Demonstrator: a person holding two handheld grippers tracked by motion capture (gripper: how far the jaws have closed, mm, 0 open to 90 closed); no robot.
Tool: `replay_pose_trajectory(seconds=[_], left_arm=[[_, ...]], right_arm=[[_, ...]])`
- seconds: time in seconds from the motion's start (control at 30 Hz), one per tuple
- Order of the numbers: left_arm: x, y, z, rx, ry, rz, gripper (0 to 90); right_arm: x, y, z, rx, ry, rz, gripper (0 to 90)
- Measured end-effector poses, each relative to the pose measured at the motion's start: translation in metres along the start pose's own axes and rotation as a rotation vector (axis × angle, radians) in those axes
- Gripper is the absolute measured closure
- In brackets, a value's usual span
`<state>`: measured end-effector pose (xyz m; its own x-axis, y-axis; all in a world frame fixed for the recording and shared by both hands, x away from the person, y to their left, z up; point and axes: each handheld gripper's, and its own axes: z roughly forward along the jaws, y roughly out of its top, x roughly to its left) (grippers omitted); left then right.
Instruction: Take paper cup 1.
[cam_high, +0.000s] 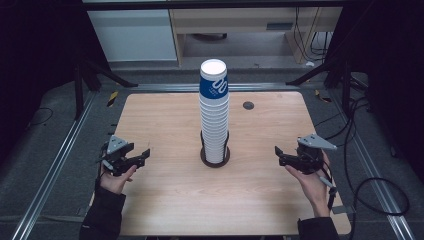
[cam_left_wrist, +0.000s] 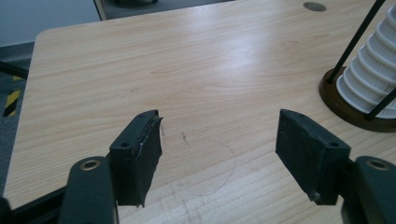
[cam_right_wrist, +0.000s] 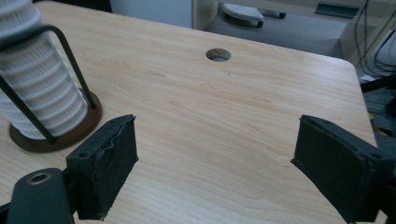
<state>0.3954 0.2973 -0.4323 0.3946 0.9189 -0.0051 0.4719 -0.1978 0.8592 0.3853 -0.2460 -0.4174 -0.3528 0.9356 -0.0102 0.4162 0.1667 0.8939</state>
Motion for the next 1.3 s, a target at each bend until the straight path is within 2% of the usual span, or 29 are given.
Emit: replay_pose_trajectory(seconds=[0.07,0.1,0.2,0.33,0.47,0.57,0.77,0.93,1.17,1.3], left_arm=[[-0.001,-0.002,0.000,0.007,0.011,0.009,27.9],[-0.002,-0.003,0.000,0.012,0.013,0.000,27.1],[-0.001,-0.005,0.002,0.020,-0.020,-0.010,25.9],[-0.002,-0.006,0.006,0.034,-0.039,0.002,24.8],[-0.004,-0.007,0.008,0.047,-0.062,0.018,24.4],[-0.005,-0.008,0.008,0.051,-0.064,0.026,24.2],[-0.006,-0.007,0.009,0.053,-0.071,0.034,23.8],[-0.008,-0.007,0.010,0.056,-0.081,0.039,24.0],[-0.007,-0.009,0.014,0.074,-0.083,0.035,23.7],[-0.007,-0.010,0.015,0.079,-0.081,0.035,23.6]], right_arm=[[-0.003,0.003,-0.002,-0.020,0.013,0.017,13.0],[-0.002,0.004,-0.003,-0.027,0.027,0.030,13.0],[0.001,0.009,-0.007,-0.055,0.064,0.036,12.8],[0.013,0.023,-0.012,-0.093,0.119,0.019,11.9],[0.025,0.046,-0.021,-0.132,0.132,-0.043,10.5],[0.031,0.061,-0.025,-0.176,0.183,-0.035,10.3],[0.039,0.085,-0.023,-0.214,0.191,-0.055,9.9],[0.045,0.101,-0.023,-0.259,0.224,-0.043,9.2],[0.056,0.124,-0.025,-0.303,0.254,-0.050,8.6],[0.064,0.137,-0.027,-0.335,0.290,-0.055,8.5]])
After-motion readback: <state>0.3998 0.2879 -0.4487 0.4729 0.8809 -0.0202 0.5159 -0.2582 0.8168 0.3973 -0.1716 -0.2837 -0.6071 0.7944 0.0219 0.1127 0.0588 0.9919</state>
